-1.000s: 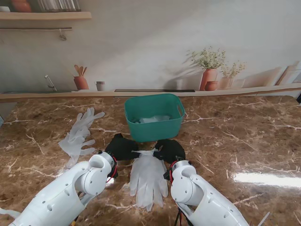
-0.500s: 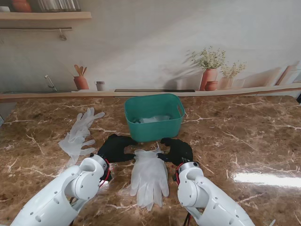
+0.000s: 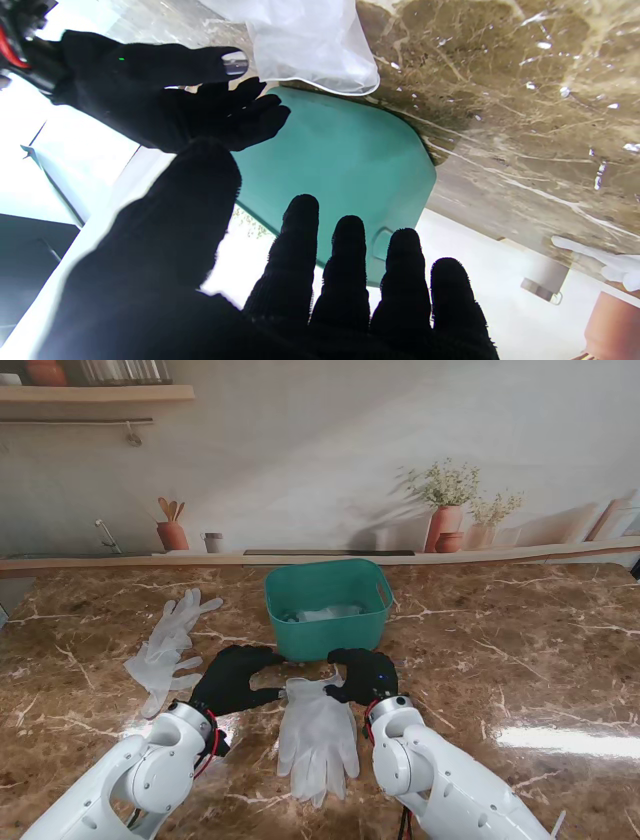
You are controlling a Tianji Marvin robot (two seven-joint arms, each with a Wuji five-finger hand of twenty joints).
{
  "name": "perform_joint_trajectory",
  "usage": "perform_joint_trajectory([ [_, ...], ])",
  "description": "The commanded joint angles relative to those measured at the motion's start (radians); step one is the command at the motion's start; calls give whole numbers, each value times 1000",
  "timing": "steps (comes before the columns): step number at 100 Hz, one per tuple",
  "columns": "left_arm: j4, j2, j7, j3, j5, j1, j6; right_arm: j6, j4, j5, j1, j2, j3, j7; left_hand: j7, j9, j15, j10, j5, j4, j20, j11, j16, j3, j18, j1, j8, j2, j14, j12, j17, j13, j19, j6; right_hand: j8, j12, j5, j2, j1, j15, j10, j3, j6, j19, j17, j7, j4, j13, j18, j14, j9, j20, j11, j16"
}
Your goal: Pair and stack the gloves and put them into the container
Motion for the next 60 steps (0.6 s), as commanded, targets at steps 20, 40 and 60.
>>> perform_joint_trajectory([
  [20,-61,0,11,-52,10,64,-22,71,50,-15,83,-12,-102,84,16,1,-15,-21,15,29,-27,-20,-18,-62,-24,-41,-1,48,-51,-13,-16,-25,7,-2,-27,-34,-18,-39,-1,51,25,38,14,131,69,-17,12,90,4,28,-23,24,-32,17],
  [40,-74,-6,51,-83,15,95,-32,125,77,-17,140,-17,-183,142,56,26,-11,-22,71,30,-28,-16,-17,-77,-24,-31,17,54,-49,-12,-12,-4,8,-17,-99,8,-147,-42,-1,280,20,55,99,286,106,-126,7,170,-43,-25,16,114,42,199],
  [60,-72,-6,63,-96,27,105,-40,204,94,-14,178,-23,-252,195,106,36,-13,-27,112,30,-32,-20,-19,-87,-20,-26,43,56,-57,-14,-13,5,10,-36,-147,310,-155,-85,28,543,-88,94,97,308,92,-94,-4,158,-50,-78,99,123,417,339],
])
